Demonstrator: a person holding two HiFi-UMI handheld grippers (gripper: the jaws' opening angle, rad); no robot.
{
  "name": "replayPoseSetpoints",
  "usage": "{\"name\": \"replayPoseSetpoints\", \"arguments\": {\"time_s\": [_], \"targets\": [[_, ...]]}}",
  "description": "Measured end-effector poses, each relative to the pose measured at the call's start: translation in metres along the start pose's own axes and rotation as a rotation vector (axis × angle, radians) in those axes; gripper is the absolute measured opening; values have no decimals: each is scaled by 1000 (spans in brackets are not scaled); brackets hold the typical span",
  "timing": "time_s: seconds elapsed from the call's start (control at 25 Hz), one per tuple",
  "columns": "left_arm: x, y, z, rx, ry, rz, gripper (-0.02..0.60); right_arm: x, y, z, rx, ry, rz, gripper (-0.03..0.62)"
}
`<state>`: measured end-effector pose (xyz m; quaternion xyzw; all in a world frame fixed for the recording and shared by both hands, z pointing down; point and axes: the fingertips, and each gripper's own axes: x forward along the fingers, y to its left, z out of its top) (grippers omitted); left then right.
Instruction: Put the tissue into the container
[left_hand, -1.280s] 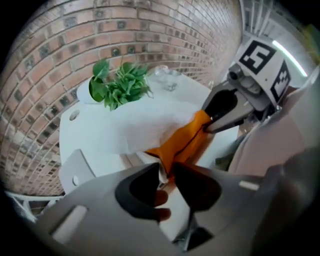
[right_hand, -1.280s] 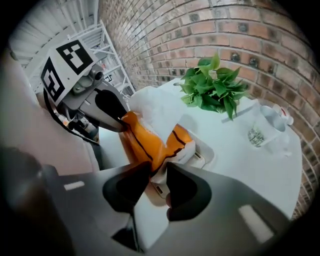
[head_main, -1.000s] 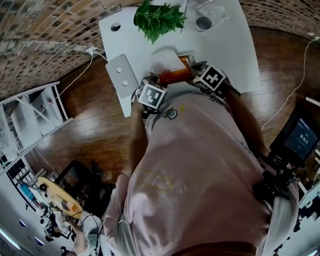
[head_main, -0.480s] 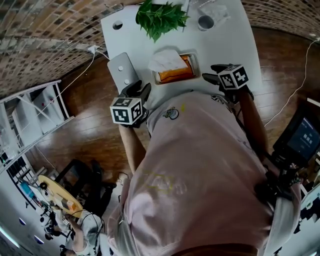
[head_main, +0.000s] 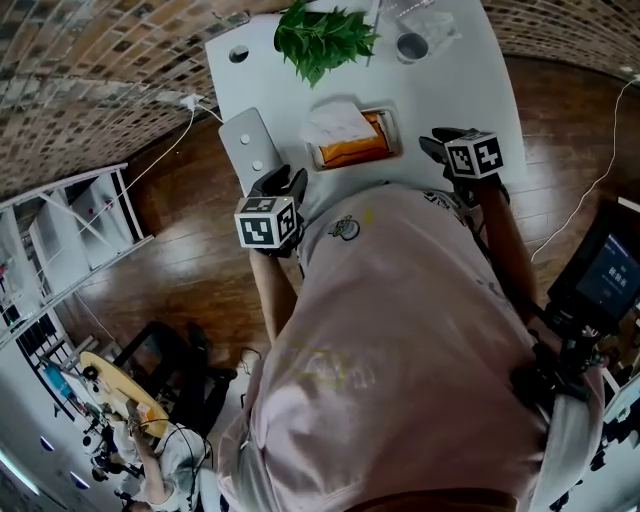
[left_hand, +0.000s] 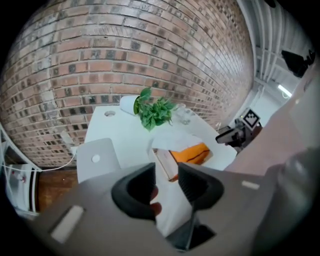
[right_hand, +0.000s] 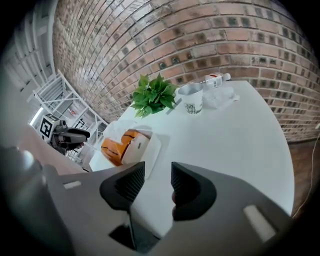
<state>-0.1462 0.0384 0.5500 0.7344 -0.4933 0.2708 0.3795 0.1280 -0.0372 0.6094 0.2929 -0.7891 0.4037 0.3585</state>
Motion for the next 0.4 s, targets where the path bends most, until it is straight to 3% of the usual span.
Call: {"name": "replayPoseSetpoints", "arguments": {"time_s": [0.4], "targets": [[9,-14,-24,81,142,-13,144,5,-2,-21,-43,71,-6,166]]}}
